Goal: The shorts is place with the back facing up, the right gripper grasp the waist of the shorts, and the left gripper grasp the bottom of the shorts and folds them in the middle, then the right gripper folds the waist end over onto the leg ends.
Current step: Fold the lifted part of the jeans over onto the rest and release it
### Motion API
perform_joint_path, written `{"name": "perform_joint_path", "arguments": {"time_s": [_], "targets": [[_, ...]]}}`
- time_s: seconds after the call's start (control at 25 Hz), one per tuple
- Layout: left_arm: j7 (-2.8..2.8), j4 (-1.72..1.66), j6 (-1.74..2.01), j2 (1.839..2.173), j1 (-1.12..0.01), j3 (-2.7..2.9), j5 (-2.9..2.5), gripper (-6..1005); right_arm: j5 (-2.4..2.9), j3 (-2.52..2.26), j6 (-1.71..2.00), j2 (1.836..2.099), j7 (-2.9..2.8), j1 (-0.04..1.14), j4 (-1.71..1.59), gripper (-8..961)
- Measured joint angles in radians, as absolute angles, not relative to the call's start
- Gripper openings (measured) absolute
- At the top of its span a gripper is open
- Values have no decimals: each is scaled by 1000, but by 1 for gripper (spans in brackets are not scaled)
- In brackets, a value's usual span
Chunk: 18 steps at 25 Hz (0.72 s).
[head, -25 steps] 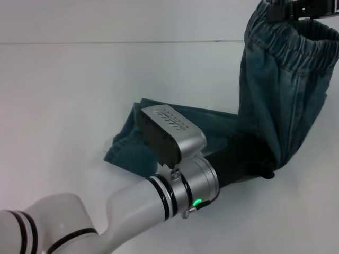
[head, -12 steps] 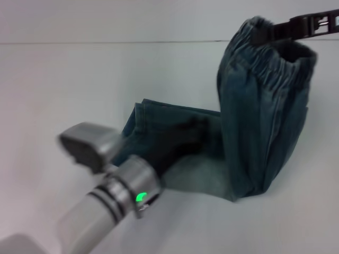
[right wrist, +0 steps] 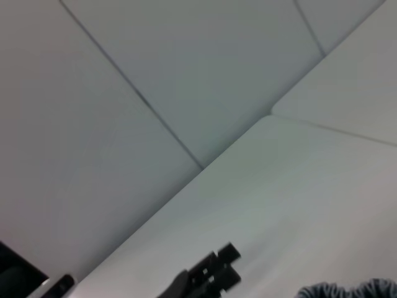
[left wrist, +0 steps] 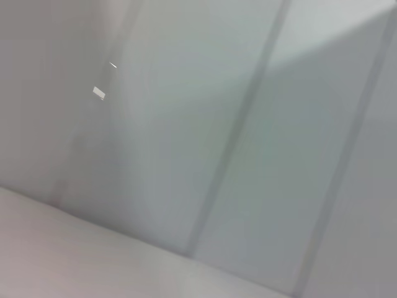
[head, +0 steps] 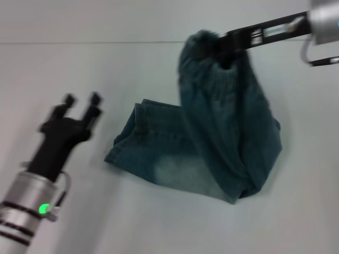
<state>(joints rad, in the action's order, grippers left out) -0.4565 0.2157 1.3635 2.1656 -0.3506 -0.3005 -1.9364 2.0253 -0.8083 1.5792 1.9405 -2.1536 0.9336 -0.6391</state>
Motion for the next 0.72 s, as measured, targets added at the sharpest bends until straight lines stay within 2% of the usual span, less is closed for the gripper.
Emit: {"name": "perform_joint_path", "arguments": {"time_s": [0.2,0.28,0.4,0.64,0.72], "targets": [[-495,158,1399,2166,-304,-394,-1936,786,2025,-884,1483,1988,-2152,1015,-560,59],[-506,144,1399,2166,-297,-411,-1936,813,2026,-917,1449,2005,-2153,1034,-549,100],[-511,133,1396,2166,-296,-416,-1936,854,2027,-944,1425,2018,-2157,1046,-548,160],[-513,122,1392,2166,-301,-415,-1937,936,2018,-942,1437,2020,-2137,1028,-561,438],[-531,110,1402,2164,-302,-402,-1943,936,2001,-932,1459,2020,-2105,996,-582,518]]}}
